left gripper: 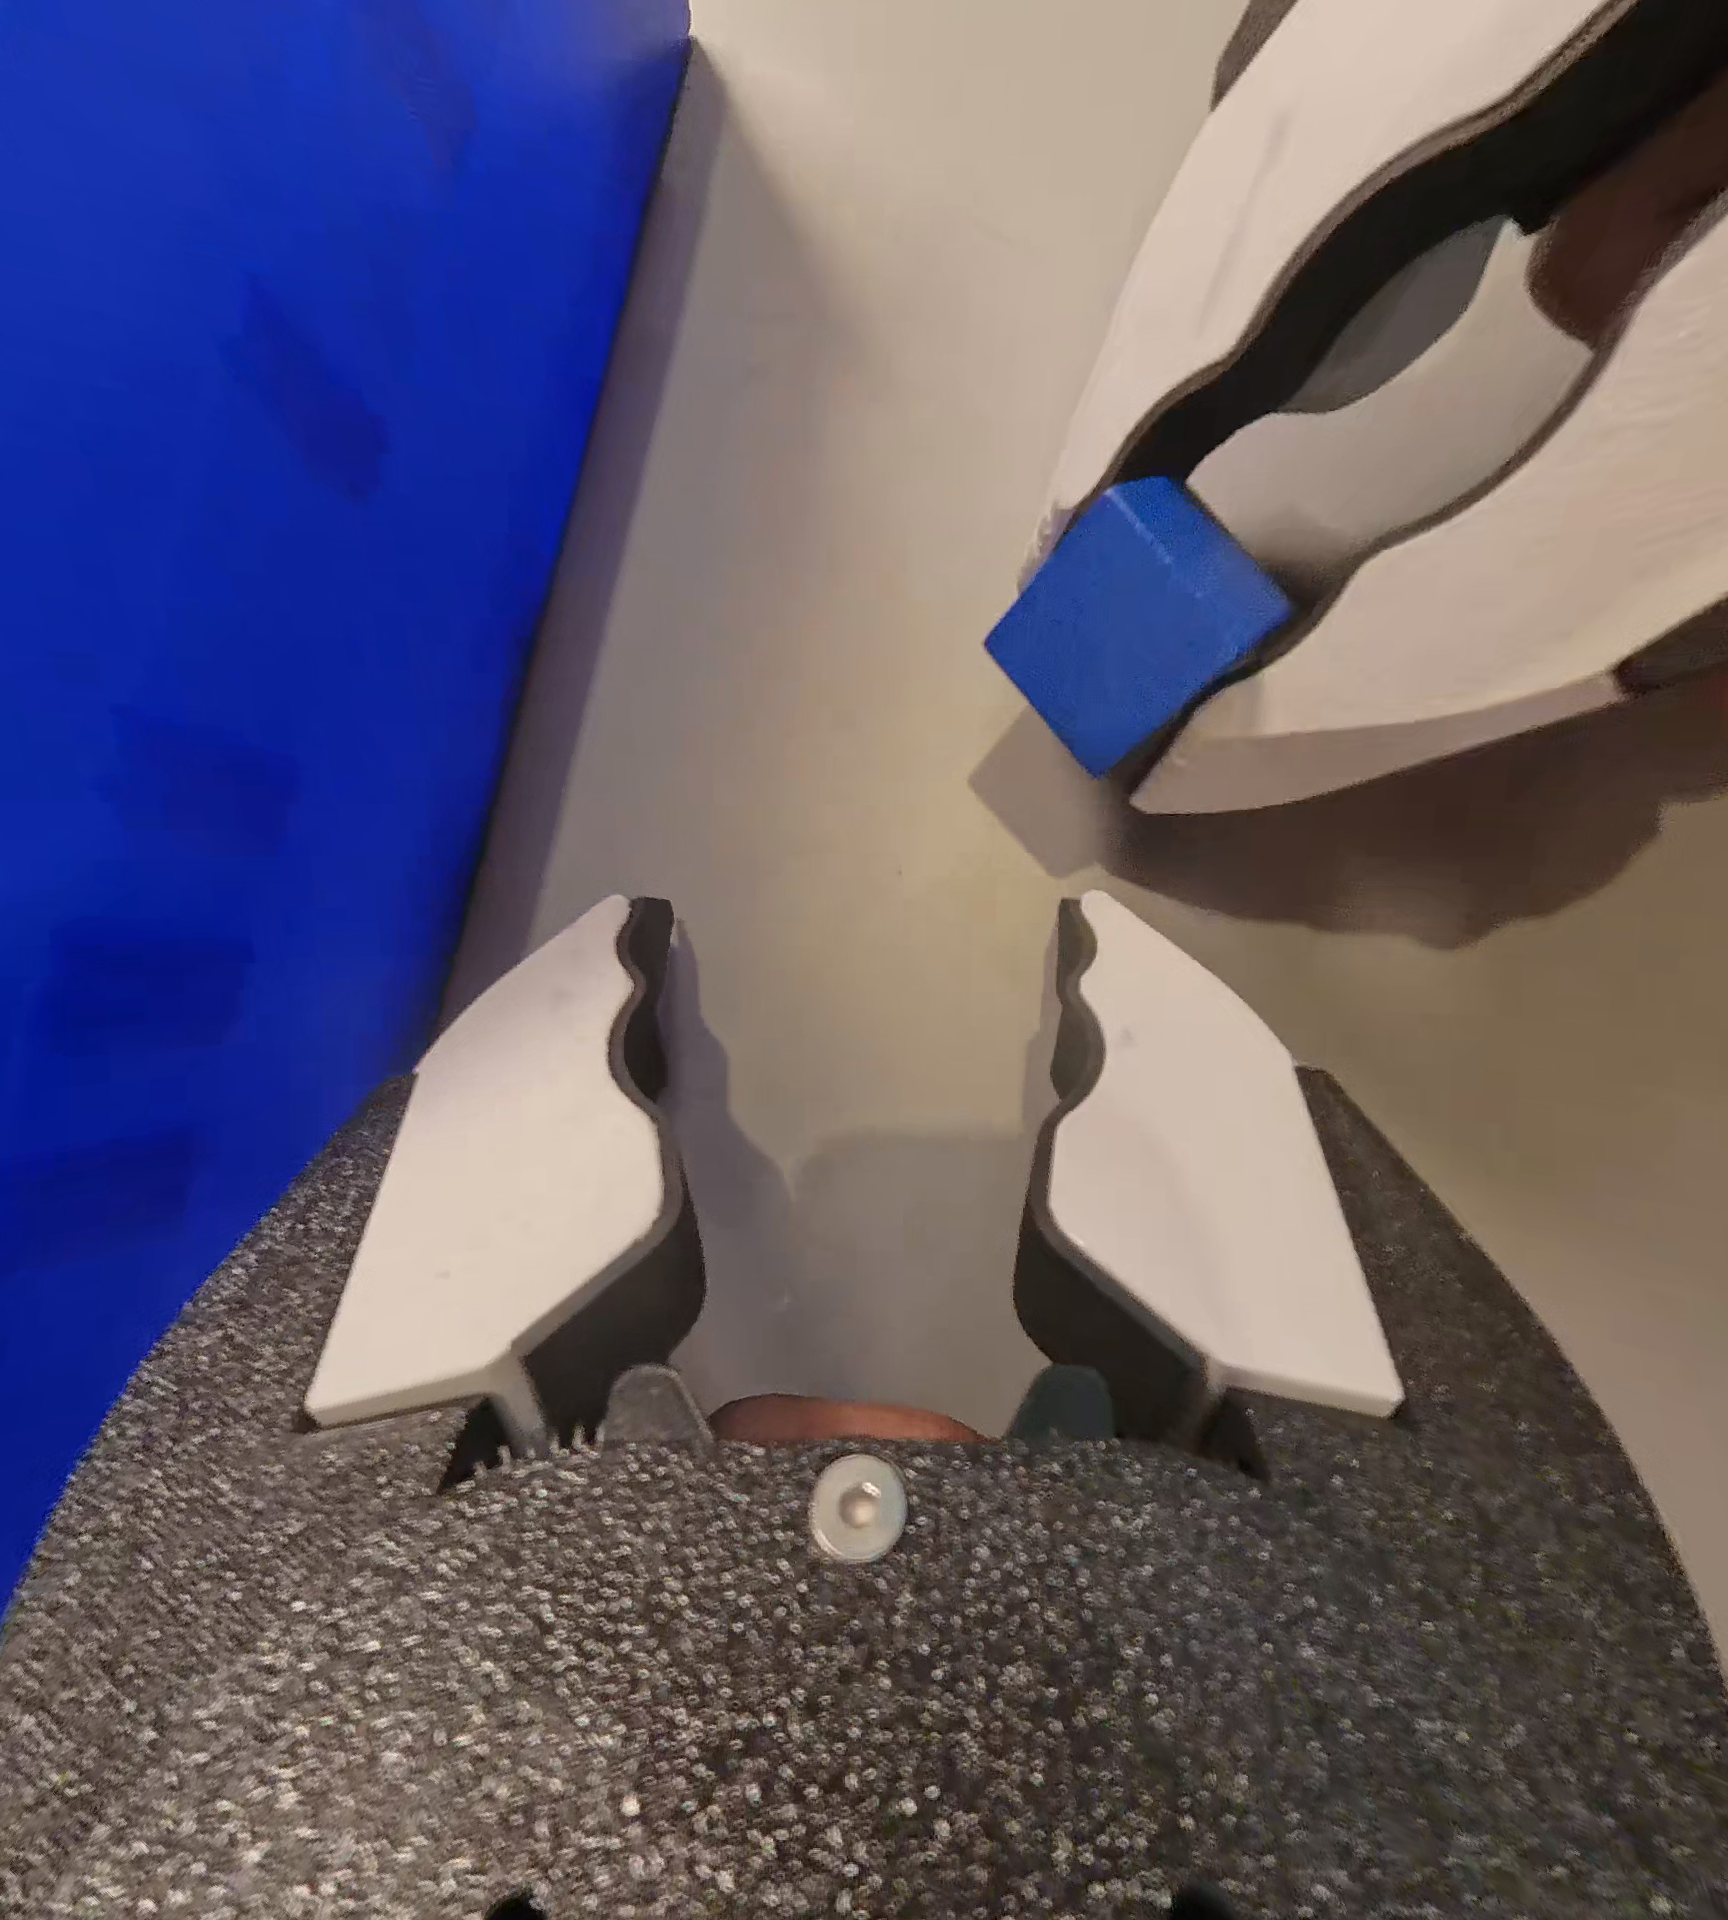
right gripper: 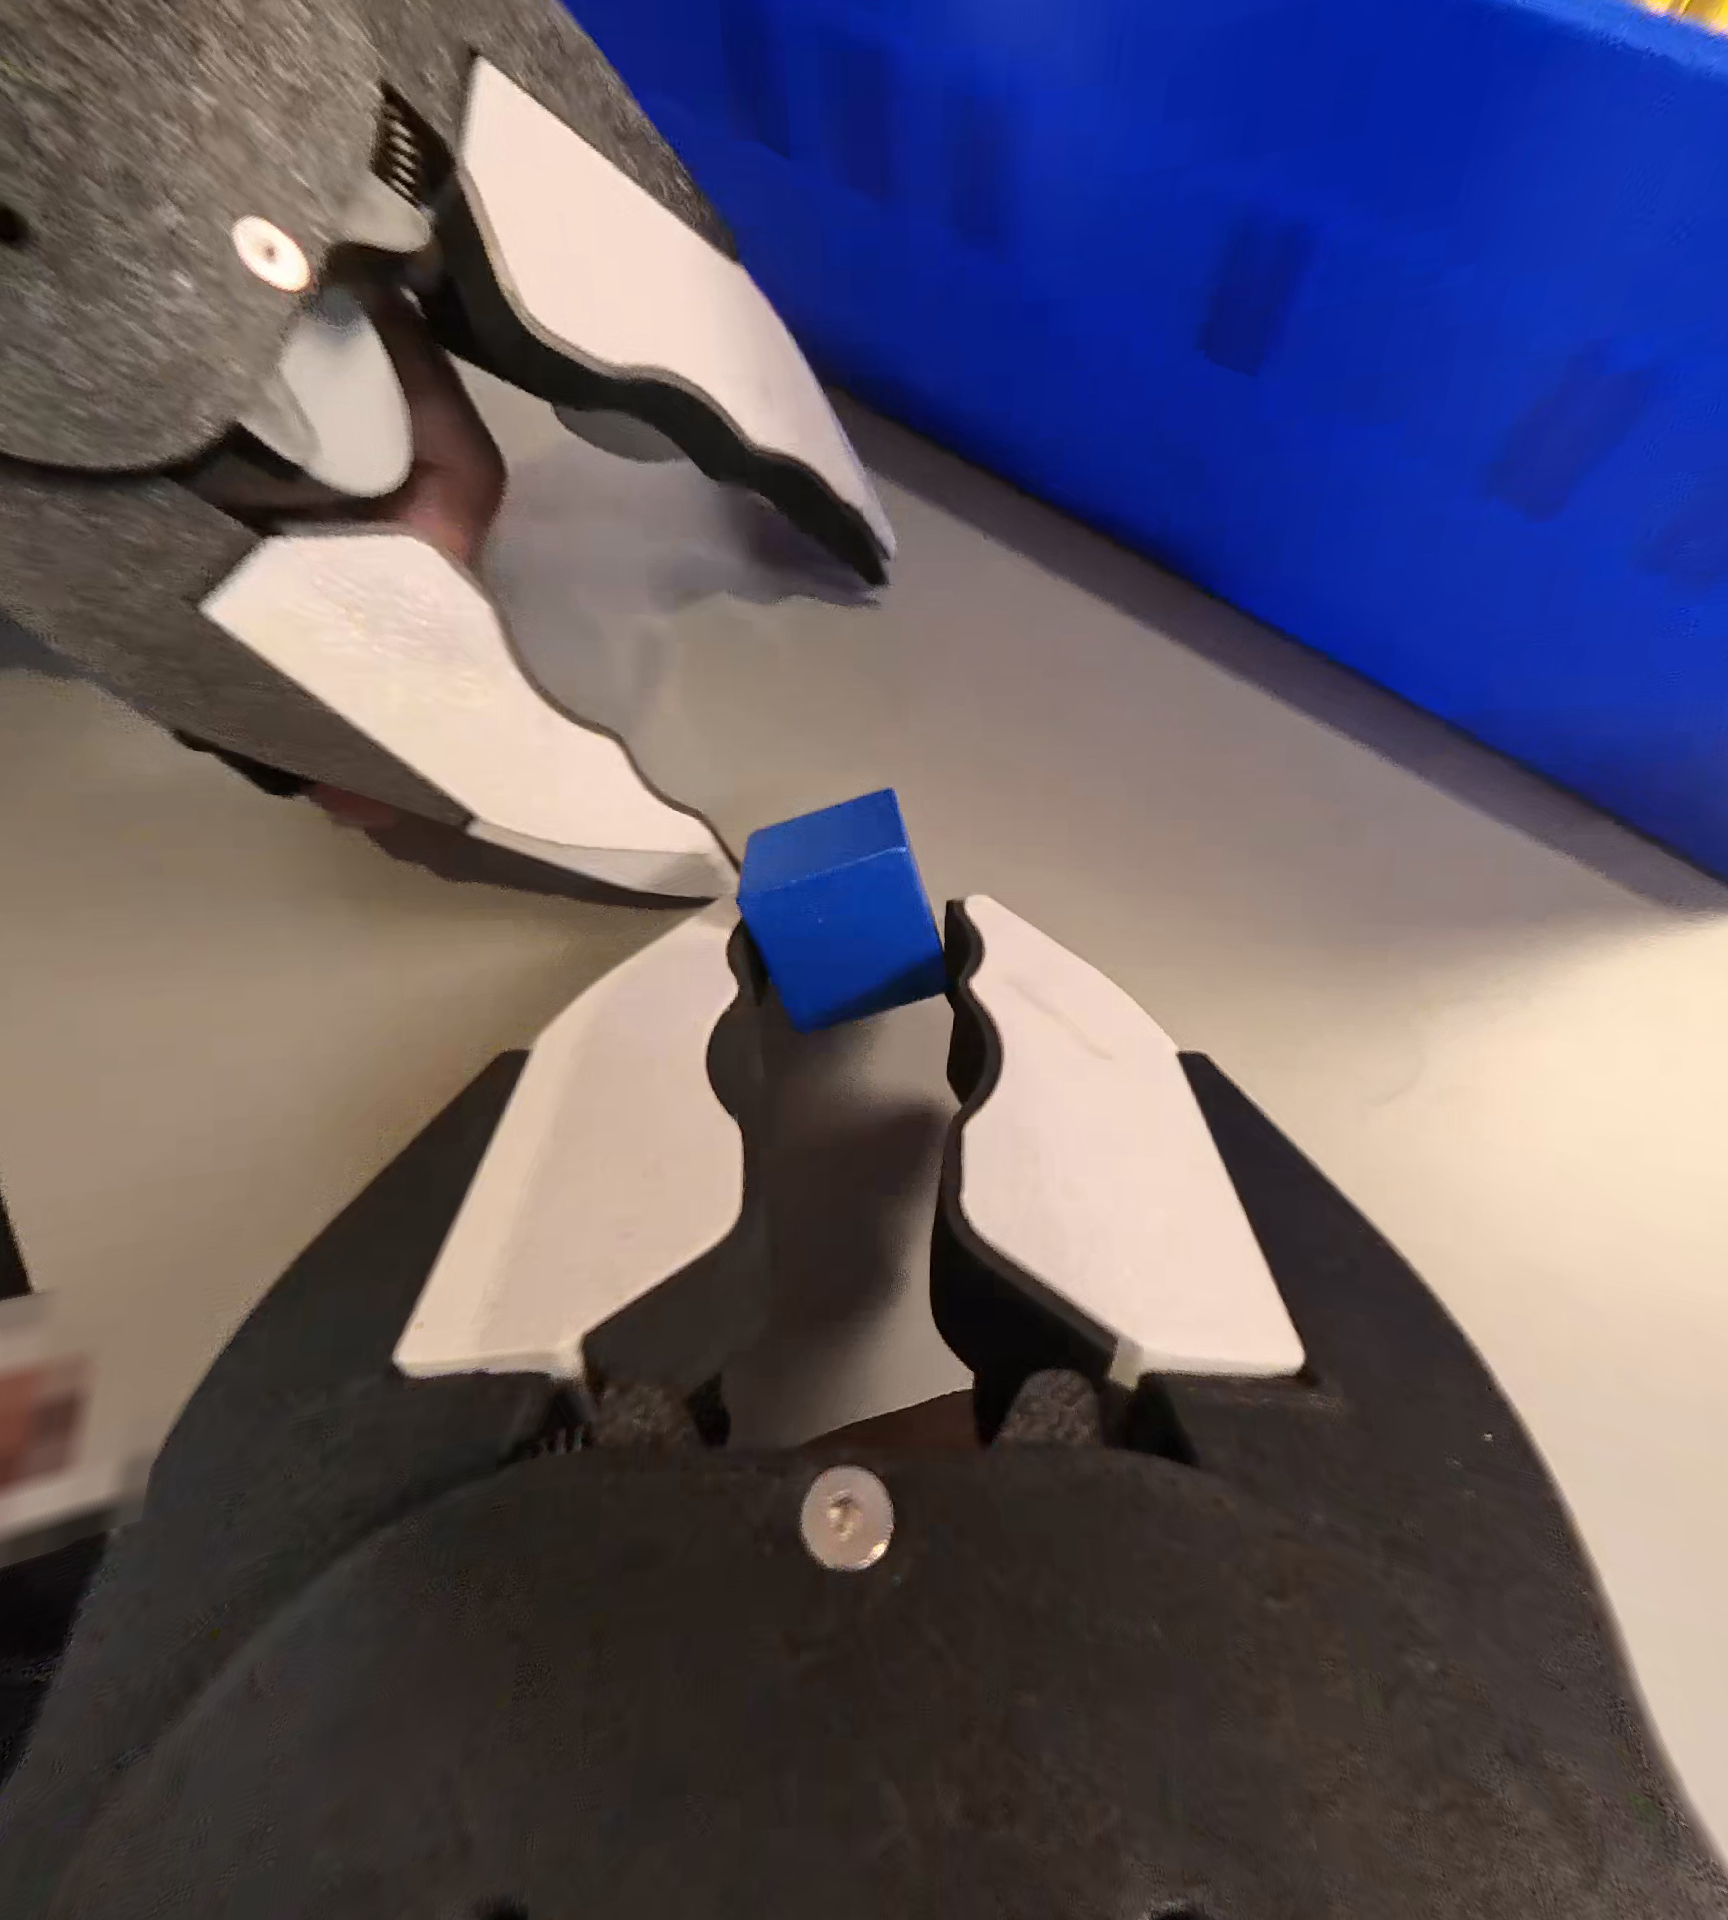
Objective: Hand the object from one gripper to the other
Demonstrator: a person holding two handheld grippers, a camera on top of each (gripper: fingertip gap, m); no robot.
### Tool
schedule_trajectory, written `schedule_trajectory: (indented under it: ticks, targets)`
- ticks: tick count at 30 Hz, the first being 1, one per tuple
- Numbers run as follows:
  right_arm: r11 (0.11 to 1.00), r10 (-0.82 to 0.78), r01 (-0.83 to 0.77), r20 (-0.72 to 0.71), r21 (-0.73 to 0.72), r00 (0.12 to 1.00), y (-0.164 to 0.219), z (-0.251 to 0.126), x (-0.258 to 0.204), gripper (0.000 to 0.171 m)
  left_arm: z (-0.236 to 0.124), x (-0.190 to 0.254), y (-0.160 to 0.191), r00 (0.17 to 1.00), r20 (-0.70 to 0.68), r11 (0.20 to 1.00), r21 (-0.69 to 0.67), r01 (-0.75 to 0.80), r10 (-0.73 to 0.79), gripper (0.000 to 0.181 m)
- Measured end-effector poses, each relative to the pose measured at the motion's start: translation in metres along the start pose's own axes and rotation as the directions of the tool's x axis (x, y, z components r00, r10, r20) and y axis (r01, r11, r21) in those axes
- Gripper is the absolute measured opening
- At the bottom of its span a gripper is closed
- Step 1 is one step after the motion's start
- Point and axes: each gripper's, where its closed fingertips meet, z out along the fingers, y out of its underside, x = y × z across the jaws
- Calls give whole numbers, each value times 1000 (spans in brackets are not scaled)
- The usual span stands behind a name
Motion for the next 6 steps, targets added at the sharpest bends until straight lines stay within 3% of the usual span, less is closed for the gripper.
schedule_trajectory:
  ticks: [6]
  targets:
    - [997, -45, 43, -34, -62, 998, 7, 14, 9, 33, 1, 1, 1, 998, -35, 998, 30, 47, -46, 74]
